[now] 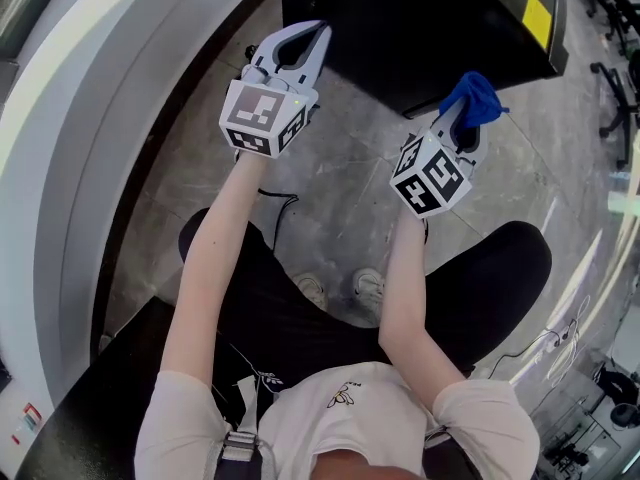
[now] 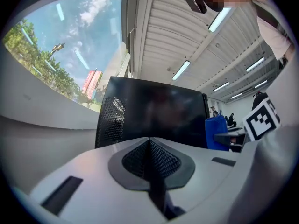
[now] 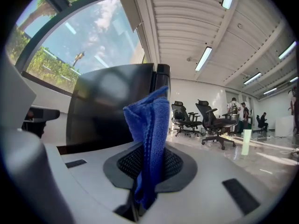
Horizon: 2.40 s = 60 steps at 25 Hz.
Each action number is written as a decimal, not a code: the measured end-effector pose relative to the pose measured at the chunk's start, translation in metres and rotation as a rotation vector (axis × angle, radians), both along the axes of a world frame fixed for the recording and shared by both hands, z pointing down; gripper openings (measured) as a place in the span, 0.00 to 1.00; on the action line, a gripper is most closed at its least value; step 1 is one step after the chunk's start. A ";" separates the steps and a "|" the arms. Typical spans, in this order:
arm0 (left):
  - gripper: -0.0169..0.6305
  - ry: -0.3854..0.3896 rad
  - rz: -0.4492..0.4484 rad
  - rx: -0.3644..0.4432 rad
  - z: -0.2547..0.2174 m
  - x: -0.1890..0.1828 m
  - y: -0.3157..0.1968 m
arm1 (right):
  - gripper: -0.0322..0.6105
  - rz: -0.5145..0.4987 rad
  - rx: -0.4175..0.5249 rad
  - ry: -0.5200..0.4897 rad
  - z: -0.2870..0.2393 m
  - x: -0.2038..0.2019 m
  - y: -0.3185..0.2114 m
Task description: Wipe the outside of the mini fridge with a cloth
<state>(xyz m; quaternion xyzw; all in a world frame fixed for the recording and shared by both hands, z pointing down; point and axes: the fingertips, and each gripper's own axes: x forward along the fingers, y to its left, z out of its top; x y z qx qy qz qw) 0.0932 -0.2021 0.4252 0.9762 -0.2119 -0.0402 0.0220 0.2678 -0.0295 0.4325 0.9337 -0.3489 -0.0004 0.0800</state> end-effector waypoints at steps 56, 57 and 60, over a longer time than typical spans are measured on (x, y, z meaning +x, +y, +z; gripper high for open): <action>0.03 0.071 -0.273 -0.079 0.013 -0.063 -0.076 | 0.16 -0.438 0.058 -0.165 0.073 -0.133 -0.218; 0.03 0.066 -0.255 -0.069 0.010 -0.056 -0.071 | 0.16 -0.431 0.057 -0.165 0.073 -0.129 -0.211; 0.03 0.066 -0.221 -0.087 0.010 -0.040 -0.056 | 0.16 -0.406 0.046 -0.169 0.073 -0.118 -0.192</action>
